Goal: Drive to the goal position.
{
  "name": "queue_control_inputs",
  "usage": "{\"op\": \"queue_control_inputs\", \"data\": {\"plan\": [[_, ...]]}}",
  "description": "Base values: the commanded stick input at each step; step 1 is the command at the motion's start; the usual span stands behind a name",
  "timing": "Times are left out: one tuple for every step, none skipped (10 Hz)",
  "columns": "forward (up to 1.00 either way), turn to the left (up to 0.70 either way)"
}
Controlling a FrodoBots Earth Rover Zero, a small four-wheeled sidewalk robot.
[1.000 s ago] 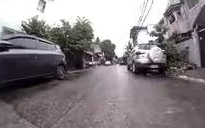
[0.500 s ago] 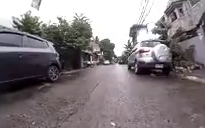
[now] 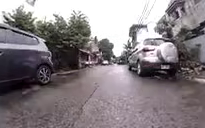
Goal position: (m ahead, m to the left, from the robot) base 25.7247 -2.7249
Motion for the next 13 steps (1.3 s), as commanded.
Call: {"op": "queue_control_inputs", "data": {"plan": [[1.0,0.0],[1.0,0.0],[1.0,0.0],[1.0,0.0],[1.0,0.0],[1.0,0.0],[1.0,0.0],[1.0,0.0],[1.0,0.0],[1.0,0.0],[1.0,0.0],[1.0,0.0],[1.0,0.0]]}}
